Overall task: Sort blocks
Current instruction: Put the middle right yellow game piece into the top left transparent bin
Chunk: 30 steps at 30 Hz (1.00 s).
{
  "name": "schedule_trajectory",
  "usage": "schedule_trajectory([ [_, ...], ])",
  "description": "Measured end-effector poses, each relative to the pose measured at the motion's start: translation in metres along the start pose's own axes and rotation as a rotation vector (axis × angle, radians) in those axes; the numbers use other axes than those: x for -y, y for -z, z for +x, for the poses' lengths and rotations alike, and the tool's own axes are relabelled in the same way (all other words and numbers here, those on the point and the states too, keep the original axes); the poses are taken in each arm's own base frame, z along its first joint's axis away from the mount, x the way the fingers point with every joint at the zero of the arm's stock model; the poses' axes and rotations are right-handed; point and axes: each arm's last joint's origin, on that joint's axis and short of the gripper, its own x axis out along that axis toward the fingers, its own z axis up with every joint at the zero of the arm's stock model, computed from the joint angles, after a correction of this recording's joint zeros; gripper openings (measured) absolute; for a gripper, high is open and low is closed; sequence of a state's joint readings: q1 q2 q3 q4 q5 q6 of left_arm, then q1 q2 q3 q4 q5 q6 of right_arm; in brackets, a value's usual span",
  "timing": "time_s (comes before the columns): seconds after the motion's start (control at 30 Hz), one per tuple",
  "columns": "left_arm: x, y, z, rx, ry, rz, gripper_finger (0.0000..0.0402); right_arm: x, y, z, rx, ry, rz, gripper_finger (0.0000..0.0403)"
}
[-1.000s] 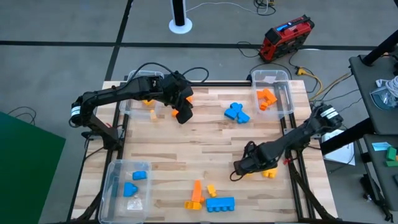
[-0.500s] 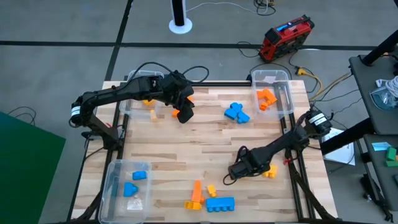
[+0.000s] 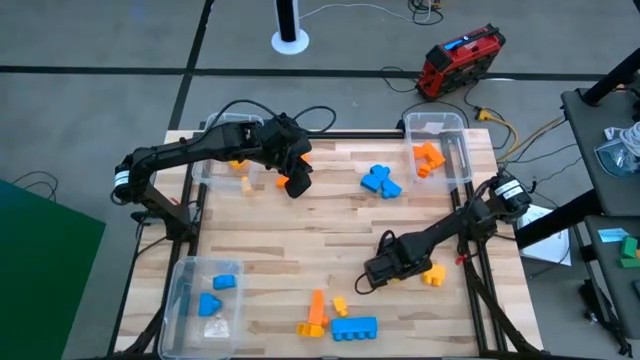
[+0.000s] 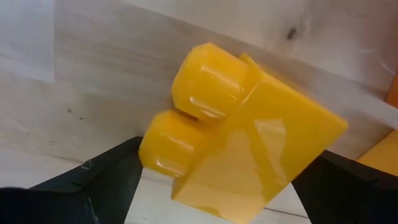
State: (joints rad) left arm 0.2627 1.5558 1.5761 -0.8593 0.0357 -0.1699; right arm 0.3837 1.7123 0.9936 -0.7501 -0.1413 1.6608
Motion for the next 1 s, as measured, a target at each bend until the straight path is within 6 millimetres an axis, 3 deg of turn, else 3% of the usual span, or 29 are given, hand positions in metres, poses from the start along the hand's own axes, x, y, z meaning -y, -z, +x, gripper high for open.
schedule_trajectory([
  [0.57, 0.0, -0.0006, 0.0001, 0.006, 0.001, 0.003, 0.0, -0.0033, -0.0054, -0.0033, 0.017, -0.039, 0.036, 0.0359],
  [0.67, 0.0, -0.0007, 0.0001, 0.007, 0.001, 0.004, 0.0, -0.0023, -0.0054, -0.0032, 0.014, -0.028, 0.029, 0.0334],
  [0.8, -0.0002, -0.0008, 0.0001, 0.007, 0.001, 0.003, 0.0, -0.0011, -0.0054, -0.0031, 0.013, -0.018, 0.01, 0.0269],
  [1.0, 0.0009, -0.0008, 0.0001, 0.003, 0.037, 0.008, 0.0, -0.0002, -0.0051, -0.0057, 0.01, -0.022, -0.078, 0.0265],
])
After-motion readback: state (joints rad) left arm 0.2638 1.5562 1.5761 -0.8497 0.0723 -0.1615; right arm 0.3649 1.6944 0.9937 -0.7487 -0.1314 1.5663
